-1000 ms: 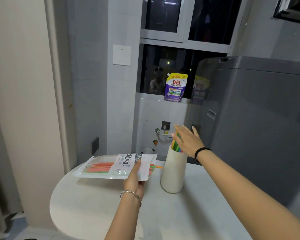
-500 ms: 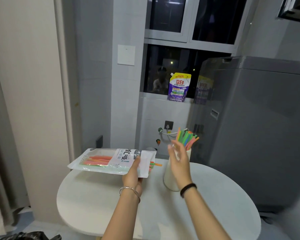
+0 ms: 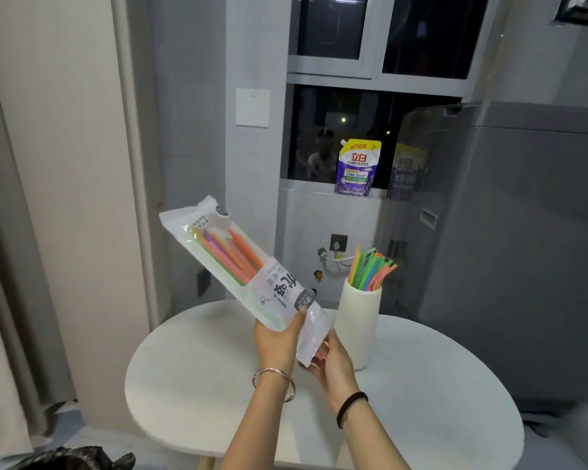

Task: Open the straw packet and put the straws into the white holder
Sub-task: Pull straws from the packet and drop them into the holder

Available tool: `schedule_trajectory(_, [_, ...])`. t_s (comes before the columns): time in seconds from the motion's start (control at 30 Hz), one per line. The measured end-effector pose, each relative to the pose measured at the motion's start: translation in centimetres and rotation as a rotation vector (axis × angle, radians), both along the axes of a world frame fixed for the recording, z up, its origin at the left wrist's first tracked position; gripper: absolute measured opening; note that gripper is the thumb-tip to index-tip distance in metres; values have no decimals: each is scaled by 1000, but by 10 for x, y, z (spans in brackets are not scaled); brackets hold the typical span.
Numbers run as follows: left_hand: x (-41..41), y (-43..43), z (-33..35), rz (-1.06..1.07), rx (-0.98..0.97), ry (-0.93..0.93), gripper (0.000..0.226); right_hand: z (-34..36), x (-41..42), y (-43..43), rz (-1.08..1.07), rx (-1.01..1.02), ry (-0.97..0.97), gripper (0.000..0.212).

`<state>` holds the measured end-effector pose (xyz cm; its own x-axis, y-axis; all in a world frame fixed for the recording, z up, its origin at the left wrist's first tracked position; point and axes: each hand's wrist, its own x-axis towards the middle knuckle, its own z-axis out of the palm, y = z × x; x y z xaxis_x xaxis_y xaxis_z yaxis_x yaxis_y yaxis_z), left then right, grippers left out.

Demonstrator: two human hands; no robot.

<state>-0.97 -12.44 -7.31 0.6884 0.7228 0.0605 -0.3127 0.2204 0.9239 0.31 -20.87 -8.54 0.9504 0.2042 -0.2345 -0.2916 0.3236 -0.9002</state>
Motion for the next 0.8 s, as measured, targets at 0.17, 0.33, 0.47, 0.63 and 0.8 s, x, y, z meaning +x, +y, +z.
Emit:
schedule_trajectory(0.17, [-6,11,-4,41,-166,10,48,-2,-6,-5,-64,-287,-306,19])
schedule_trajectory(0.33, [-12,26,-6,-38,-471,-34,51,10,-2,-20,-92,-227,-378,20])
schedule_trajectory(0.47, [-14,34,-10,-65,-572,-51,52,13,-4,-26,-114,-177,-388,19])
schedule_trajectory(0.63, [-13,22,-11,-120,-566,-3,51,10,-10,-19,-33,-276,-440,21])
schedule_trajectory(0.8, [-11,20,-6,-168,-572,-47,52,10,-5,-23,-77,-264,-486,17])
